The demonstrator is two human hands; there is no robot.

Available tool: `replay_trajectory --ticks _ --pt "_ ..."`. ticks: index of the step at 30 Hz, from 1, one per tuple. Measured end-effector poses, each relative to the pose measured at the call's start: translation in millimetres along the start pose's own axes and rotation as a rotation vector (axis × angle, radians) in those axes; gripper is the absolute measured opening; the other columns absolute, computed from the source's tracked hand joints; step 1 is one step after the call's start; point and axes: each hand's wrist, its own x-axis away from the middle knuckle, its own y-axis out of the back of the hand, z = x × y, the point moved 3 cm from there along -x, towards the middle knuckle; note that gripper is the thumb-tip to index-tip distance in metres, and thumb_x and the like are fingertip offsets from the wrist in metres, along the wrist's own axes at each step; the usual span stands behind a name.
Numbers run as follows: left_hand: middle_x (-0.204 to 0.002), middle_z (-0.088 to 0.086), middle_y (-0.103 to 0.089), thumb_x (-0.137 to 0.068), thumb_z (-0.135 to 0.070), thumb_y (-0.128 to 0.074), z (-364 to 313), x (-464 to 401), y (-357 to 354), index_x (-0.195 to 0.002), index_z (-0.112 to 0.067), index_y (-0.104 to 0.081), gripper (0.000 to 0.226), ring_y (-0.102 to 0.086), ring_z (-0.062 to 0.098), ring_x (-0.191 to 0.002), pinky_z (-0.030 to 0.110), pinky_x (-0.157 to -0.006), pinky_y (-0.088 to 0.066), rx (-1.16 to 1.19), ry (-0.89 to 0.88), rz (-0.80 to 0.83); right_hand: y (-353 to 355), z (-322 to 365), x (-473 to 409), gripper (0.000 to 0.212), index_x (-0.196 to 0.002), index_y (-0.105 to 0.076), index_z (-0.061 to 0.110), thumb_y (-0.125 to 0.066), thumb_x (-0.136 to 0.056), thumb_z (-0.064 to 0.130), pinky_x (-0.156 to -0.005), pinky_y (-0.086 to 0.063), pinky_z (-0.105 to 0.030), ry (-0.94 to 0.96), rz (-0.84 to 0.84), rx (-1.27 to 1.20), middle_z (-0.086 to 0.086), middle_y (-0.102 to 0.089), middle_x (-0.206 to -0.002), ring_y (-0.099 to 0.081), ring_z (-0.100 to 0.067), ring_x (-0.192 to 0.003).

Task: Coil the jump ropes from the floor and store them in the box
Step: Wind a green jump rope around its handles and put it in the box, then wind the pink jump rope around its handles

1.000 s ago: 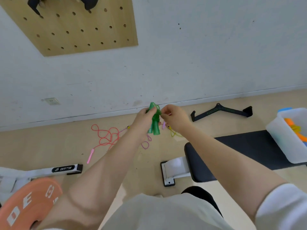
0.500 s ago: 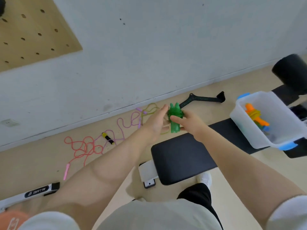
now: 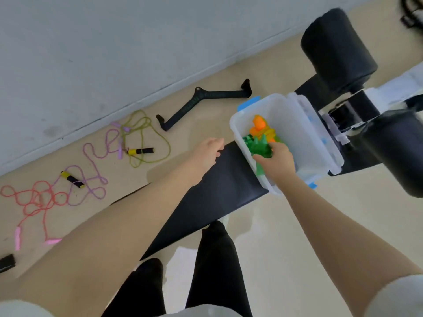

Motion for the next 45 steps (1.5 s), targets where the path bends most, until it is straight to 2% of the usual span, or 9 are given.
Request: replay_trajectory --ticks 2,6,10,14,22,28,37,41,45 --pt "-0.117 0.001 -0.056 -0.099 -0.027 -0.039 9 -23 -11 -0.126 -0.011 -0.052 0.034 -0.052 0.014 -0.103 0.028 -0.088 -0.042 -0.023 0.068 -0.028 0 -32 -24 0.052 -0.13 -0.047 0.005 -0.064 -0.083 0.018 -0.097 -0.036 -0.035 -0.038 0.05 0.117 -0.013 -0.047 -0.132 -0.046 -0.029 -0.121" --pt "-0.12 0.0 -0.056 -0.098 -0.025 -0.041 33 -49 -26 -0.123 -0.016 -0.052 0.029 -0.055 0.014 -0.102 0.031 -0.093 -0.045 -0.07 0.167 -0.024 -16 -66 -46 0.058 -0.139 -0.035 0.011 -0.057 -0.085 0.011 -0.101 -0.034 -0.04 -0.08 0.179 0.247 -0.014 -0.035 -0.143 -0.039 -0.034 -0.127" --pt "-0.128 -0.002 -0.052 -0.096 -0.023 -0.043 40 -53 -24 -0.132 -0.018 -0.048 0.037 -0.051 0.018 -0.117 0.04 -0.106 -0.04 -0.221 0.142 -0.064 -24 -59 -45 0.057 -0.14 -0.037 0.017 -0.047 -0.086 0.001 -0.108 -0.029 -0.044 -0.015 0.1 0.344 -0.007 -0.02 -0.154 -0.023 -0.031 -0.137" --pt "-0.129 -0.001 -0.053 -0.096 -0.021 -0.043 29 -39 2 -0.131 -0.018 -0.049 0.036 -0.05 0.015 -0.118 0.031 -0.102 -0.039 -0.25 0.125 -0.117 -28 -14 -39 0.039 -0.126 -0.052 0.01 -0.044 -0.089 0.001 -0.103 -0.033 -0.034 0.229 0.145 0.314 -0.008 -0.04 -0.14 -0.037 -0.026 -0.127" --pt "-0.121 -0.003 -0.053 -0.098 -0.022 -0.044 57 54 120 -0.127 -0.011 -0.054 0.033 -0.049 0.016 -0.111 0.026 -0.094 -0.037 -0.093 0.08 -0.404 -72 121 14 0.045 -0.139 -0.035 0.011 -0.039 -0.095 0.009 -0.097 -0.037 -0.032 0.456 0.46 0.424 -0.011 -0.038 -0.141 -0.046 -0.027 -0.121" --pt "-0.103 0.008 -0.058 -0.096 -0.02 -0.048 175 164 225 -0.107 -0.01 -0.061 0.019 -0.054 0.024 -0.098 0.033 -0.087 -0.04 0.062 0.143 -0.578 -167 210 114 0.031 -0.123 -0.053 0.012 -0.039 -0.097 0.019 -0.092 -0.042 -0.032 0.719 0.776 0.808 -0.01 -0.057 -0.123 -0.053 -0.028 -0.112" --pt "-0.099 0.011 -0.057 -0.093 -0.011 -0.049 390 330 355 -0.103 -0.006 -0.06 0.016 -0.057 0.022 -0.077 0.03 -0.07 -0.039 0.383 0.244 -0.785 -349 256 312 0.027 -0.112 -0.057 0.01 -0.038 -0.097 0.021 -0.075 -0.035 -0.029 0.94 0.88 1.039 -0.01 -0.059 -0.114 -0.048 -0.021 -0.088" --pt "-0.095 0.01 -0.054 -0.093 -0.005 -0.046 460 380 408 -0.091 -0.01 -0.057 0.012 -0.052 0.016 -0.063 0.025 -0.057 -0.035 0.501 0.269 -0.824 -423 263 388 0.031 -0.116 -0.055 0.003 -0.035 -0.097 0.016 -0.083 -0.044 -0.033 0.954 0.951 1.032 -0.015 -0.058 -0.118 -0.055 -0.03 -0.104" --pt "-0.096 0.011 -0.057 -0.086 -0.016 -0.054 501 397 453 -0.082 -0.015 -0.057 0.005 -0.056 0.022 -0.07 0.028 -0.066 -0.039 0.58 0.306 -0.846 -474 288 429 0.03 -0.116 -0.055 0.011 -0.033 -0.096 0.018 -0.09 -0.044 -0.037 0.991 0.898 1.038 -0.012 -0.057 -0.118 -0.054 -0.03 -0.107"
